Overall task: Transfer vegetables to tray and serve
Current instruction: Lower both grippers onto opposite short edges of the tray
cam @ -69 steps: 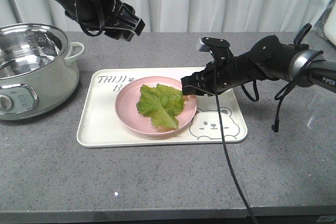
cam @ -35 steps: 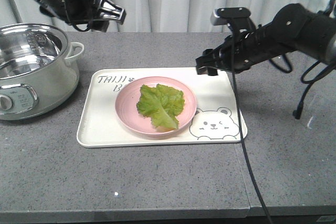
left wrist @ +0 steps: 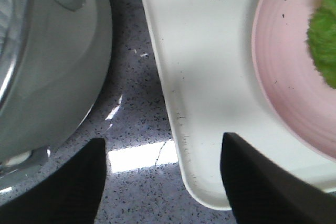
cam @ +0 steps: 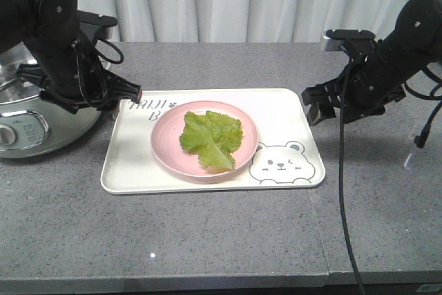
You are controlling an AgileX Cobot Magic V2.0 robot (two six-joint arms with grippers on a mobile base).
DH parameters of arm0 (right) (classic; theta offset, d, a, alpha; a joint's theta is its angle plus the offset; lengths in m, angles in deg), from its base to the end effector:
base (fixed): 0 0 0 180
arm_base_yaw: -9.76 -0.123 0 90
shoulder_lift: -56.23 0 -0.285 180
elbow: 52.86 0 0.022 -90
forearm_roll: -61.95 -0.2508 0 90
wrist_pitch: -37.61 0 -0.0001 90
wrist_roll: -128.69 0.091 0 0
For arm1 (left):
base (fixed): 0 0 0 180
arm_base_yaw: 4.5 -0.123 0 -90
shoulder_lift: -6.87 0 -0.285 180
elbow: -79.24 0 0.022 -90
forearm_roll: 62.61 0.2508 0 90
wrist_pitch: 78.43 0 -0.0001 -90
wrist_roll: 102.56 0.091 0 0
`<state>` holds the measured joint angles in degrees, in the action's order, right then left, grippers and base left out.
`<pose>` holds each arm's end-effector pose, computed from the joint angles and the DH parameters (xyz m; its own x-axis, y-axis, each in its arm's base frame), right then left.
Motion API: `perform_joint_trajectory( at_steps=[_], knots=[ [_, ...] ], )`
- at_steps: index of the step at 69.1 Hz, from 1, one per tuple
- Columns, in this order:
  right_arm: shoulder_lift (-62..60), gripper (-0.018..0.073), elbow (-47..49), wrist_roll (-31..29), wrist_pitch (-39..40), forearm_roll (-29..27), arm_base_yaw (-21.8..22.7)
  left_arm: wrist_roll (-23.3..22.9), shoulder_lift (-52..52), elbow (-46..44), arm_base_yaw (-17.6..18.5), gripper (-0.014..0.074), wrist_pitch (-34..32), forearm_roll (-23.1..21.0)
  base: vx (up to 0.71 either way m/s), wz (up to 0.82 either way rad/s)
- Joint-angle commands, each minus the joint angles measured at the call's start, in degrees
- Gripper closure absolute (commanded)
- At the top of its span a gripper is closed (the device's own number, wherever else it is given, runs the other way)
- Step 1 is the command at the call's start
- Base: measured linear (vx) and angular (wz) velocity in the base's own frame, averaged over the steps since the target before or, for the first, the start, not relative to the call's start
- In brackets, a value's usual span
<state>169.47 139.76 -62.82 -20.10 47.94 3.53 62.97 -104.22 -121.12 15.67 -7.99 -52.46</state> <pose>0.3926 0.0616 0.2779 -0.9040 -0.1660 -0.3940 -0.2463 0.9555 0.1626 0.3646 -0.1178 0.3229 -0.9258 0.1389 -0.3515 0.1138 0.9893 0.0913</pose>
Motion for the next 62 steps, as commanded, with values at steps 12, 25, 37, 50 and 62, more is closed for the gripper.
perform_joint_trajectory(
  at_steps=[12, 25, 37, 50, 62],
  knots=[
    [0.3, 0.0083, 1.7, 0.0, -0.1, -0.7, 0.4, -1.6, 2.6, 3.4, -0.1, 0.0153, -4.5, -1.3, 0.0, 0.0],
    [1.6, 0.0083, 1.7, 0.1, 0.0, -0.9, 0.4, -1.8, 2.6, 6.5, -1.3, 0.0153, -6.8, -4.4, 0.0, 0.0],
    [2.3, 0.0083, 1.7, 0.5, 0.2, -0.9, 0.4, -1.8, 2.6, 8.8, -2.6, 0.0153, -8.4, -4.7, 0.0, 0.0],
    [3.5, 0.0083, 1.7, 0.6, 0.1, -1.0, 0.4, -1.8, 1.9, 8.9, -2.7, 0.0153, -9.1, -5.1, 0.0, 0.0],
    [4.9, 0.0083, 1.7, 0.6, -0.1, -1.3, 0.4, -1.7, 0.0, 8.9, -2.7, 0.0153, -9.2, -6.8, 0.0, 0.0]
  ],
)
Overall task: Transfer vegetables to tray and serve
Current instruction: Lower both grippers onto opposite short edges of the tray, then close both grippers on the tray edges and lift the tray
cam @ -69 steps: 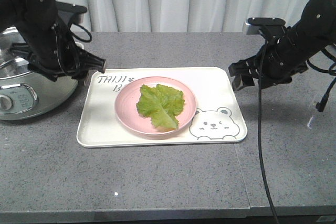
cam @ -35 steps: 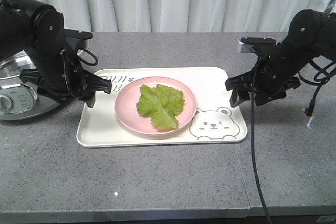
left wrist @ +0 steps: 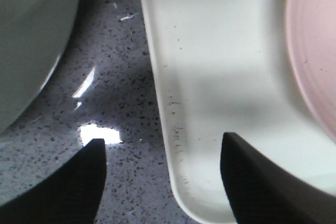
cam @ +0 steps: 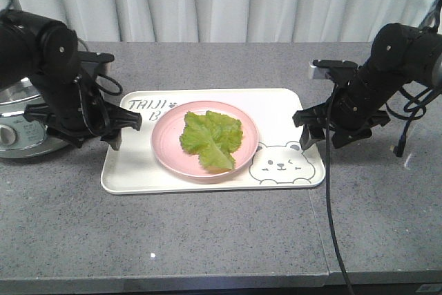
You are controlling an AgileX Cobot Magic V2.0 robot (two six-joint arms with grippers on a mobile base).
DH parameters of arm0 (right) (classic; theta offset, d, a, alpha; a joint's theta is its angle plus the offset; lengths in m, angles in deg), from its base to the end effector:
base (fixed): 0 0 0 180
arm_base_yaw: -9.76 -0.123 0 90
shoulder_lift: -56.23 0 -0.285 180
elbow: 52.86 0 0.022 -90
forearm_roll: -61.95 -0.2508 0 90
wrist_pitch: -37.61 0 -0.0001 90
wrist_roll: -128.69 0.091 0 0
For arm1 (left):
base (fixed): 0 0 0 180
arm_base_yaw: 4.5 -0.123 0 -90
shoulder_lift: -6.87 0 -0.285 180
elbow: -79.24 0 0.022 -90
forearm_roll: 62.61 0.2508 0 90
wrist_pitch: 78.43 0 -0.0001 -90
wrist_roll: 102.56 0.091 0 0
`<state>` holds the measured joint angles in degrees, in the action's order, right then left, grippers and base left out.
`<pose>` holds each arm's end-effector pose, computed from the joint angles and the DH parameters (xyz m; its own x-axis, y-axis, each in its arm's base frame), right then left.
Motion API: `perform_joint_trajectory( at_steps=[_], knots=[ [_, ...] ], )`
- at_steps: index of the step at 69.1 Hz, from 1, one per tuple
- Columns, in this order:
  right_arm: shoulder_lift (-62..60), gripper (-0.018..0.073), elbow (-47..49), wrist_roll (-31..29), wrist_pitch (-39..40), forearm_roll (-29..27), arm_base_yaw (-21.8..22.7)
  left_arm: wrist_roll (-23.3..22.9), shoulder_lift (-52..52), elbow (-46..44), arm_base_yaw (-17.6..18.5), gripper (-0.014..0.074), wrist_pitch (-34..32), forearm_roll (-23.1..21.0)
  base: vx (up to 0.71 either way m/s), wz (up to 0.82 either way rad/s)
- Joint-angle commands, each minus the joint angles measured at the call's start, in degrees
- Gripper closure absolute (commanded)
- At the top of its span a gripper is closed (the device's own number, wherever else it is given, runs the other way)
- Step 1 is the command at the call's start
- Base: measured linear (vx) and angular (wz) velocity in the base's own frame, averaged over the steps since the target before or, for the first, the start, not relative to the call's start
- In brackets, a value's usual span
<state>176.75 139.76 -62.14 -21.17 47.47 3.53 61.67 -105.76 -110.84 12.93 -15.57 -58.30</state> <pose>0.4072 0.0640 0.2261 -0.9536 -0.1591 -0.2556 -0.2116 0.9580 0.1934 0.3664 -0.1087 0.2652 -0.9638 0.0531 -0.2611 0.0544 0.9985 0.0025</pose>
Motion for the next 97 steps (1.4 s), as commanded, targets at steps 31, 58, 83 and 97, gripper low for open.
perform_joint_trajectory(
  at_steps=[31, 58, 83, 97],
  knots=[
    [-0.8, 0.0083, 1.7, -0.1, 0.6, -1.3, 0.4, -0.3, -2.2, -1.4, 0.0, 0.0153, -1.5, -1.3, 0.0, 0.0],
    [0.9, 0.0139, 1.7, 0.3, -0.6, -1.3, 0.4, 2.1, -4.3, -1.4, 0.0, 0.024, -2.0, -4.3, 0.0, 0.0],
    [1.4, 0.0411, 1.7, 0.3, -1.7, -1.3, 0.4, 4.6, -5.8, -1.4, 0.1, 0.0605, -1.6, -8.7, 0.0, 0.0],
    [1.4, 0.0575, 1.7, -0.1, -2.1, -1.3, 0.4, 6.5, -5.6, -1.4, 0.1, 0.0603, -1.7, -11.0, 0.0, 0.0]
  ],
)
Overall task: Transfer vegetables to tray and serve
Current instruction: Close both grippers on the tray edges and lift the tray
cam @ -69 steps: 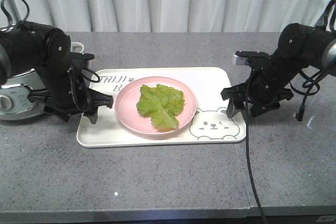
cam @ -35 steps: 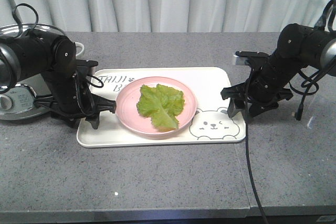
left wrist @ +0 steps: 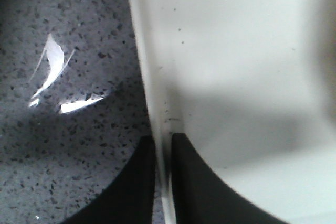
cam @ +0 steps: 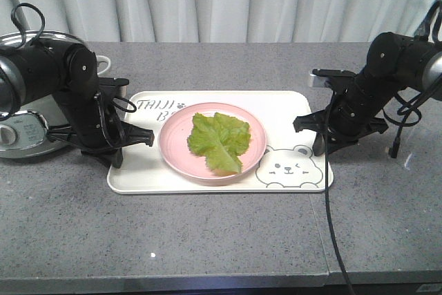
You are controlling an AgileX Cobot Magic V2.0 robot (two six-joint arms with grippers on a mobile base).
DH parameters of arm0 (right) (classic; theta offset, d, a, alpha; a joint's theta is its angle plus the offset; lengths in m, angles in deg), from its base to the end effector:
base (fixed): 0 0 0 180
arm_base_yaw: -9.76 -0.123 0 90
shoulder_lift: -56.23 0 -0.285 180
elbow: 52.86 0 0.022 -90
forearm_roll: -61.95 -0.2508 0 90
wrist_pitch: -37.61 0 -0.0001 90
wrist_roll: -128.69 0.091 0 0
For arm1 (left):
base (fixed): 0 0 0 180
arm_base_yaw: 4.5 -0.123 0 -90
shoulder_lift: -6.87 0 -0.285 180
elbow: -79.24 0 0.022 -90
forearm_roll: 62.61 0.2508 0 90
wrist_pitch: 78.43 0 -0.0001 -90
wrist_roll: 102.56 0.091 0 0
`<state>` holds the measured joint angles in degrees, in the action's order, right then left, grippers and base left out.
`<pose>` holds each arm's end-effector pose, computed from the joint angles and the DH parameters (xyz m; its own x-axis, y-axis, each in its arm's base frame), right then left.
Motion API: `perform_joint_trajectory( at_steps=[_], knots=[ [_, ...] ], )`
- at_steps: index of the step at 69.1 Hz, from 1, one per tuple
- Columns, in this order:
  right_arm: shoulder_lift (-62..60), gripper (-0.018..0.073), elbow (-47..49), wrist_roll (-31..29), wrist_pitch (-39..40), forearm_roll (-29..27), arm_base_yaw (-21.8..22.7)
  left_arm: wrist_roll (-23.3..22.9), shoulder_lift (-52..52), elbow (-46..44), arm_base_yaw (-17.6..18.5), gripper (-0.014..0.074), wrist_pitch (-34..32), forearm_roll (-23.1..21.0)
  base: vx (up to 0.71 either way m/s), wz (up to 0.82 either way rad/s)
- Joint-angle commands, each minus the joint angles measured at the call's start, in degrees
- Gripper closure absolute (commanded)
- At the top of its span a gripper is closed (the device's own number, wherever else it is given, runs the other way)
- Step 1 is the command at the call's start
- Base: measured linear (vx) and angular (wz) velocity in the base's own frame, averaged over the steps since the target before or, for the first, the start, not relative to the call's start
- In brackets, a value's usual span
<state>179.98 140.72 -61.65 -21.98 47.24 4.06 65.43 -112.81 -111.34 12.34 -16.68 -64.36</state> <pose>0.4143 0.0614 0.2070 -0.9687 -0.1441 -0.2023 -0.1858 0.9609 0.2054 0.3818 -0.1181 0.2195 -0.9865 0.0665 -0.1493 0.0764 0.9952 -0.0613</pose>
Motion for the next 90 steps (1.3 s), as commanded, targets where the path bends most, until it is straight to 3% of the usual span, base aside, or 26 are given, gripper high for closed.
perform_joint_trajectory(
  at_steps=[1, 15, 29, 90],
  knots=[
    [-1.9, 0.0574, 0.8, -0.6, -1.3, -1.1, -0.1, 3.3, 1.5, -0.9, 0.6, 0.0603, -0.7, -5.5, 0.0, 0.0],
    [-3.7, 0.0567, 0.8, -0.6, -0.8, -1.0, -0.1, 7.7, 1.5, -1.1, 0.6, 0.0603, -1.4, -11.2, 0.0, 0.0],
    [-6.5, 0.0565, 0.8, -0.7, 0.1, -1.0, -0.1, 8.4, 2.7, -1.1, 0.7, 0.0603, -3.1, -13.1, 0.0, 0.0],
    [-18.7, 0.0565, 0.8, -0.6, -3.0, -1.0, 0.1, 9.3, 20.0, -1.1, 0.7, 0.0603, -4.5, -13.2, 0.0, 0.0]
  ],
)
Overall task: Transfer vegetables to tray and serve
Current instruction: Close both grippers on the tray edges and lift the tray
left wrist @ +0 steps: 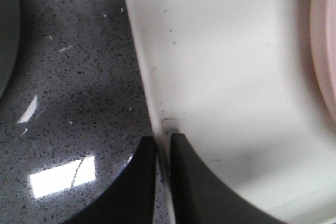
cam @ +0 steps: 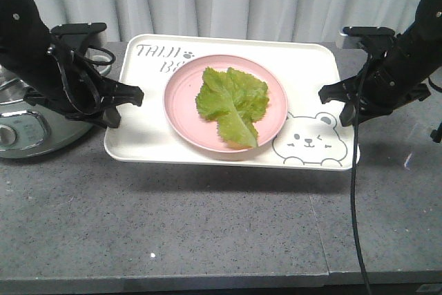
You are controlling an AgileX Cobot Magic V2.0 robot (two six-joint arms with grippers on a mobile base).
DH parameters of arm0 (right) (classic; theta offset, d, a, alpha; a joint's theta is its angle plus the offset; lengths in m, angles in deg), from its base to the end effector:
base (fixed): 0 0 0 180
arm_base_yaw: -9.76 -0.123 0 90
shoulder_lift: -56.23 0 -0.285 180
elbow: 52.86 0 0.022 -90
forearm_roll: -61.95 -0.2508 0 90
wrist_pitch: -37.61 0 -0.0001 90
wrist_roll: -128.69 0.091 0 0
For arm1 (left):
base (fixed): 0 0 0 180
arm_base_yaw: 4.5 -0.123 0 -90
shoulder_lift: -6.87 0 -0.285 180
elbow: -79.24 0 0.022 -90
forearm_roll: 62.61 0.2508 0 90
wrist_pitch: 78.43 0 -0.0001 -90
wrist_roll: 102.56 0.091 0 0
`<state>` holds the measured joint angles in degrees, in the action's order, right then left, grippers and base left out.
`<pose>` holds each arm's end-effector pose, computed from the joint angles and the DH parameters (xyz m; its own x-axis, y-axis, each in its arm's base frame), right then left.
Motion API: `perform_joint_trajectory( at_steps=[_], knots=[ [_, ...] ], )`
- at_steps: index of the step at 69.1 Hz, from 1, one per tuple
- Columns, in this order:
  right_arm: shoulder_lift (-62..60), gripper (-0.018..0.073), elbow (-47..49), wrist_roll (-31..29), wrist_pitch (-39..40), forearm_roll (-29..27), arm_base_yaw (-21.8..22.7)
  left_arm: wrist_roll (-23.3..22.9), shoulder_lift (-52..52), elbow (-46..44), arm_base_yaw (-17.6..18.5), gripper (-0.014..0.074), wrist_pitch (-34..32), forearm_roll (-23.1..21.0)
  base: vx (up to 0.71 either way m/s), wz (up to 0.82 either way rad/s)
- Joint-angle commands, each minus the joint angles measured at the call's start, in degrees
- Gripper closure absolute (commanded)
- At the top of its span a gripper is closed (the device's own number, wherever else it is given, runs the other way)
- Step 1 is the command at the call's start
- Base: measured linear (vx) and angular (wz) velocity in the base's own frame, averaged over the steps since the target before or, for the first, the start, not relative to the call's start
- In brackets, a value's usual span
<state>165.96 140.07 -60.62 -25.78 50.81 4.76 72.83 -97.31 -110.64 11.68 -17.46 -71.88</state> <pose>0.3760 0.0487 0.2993 -0.9212 -0.1542 -0.3572 -0.2146 0.9672 0.1359 0.3418 -0.1125 0.3208 -0.9119 0.1009 -0.3978 0.1907 0.9624 -0.1932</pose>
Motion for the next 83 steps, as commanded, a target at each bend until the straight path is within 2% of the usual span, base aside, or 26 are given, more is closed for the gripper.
perform_joint_trajectory(
  at_steps=[1, 23, 83],
  knots=[
    [-5.0, 0.0565, 1.5, -1.7, 0.8, -4.6, -0.6, 1.9, 4.8, -1.8, 1.4, 0.0603, -3.7, -5.7, 0.0, 0.0],
    [-8.6, 0.0565, 1.5, -1.6, 0.9, -4.5, -0.6, 2.0, 6.0, -1.8, 1.3, 0.0603, -3.6, -5.6, 0.0, 0.0],
    [-8.8, 0.0565, 1.4, -1.6, 0.8, -4.4, -0.6, 2.0, 6.0, -1.8, 1.3, 0.0602, -2.9, -5.6, 0.0, 0.0]
  ],
)
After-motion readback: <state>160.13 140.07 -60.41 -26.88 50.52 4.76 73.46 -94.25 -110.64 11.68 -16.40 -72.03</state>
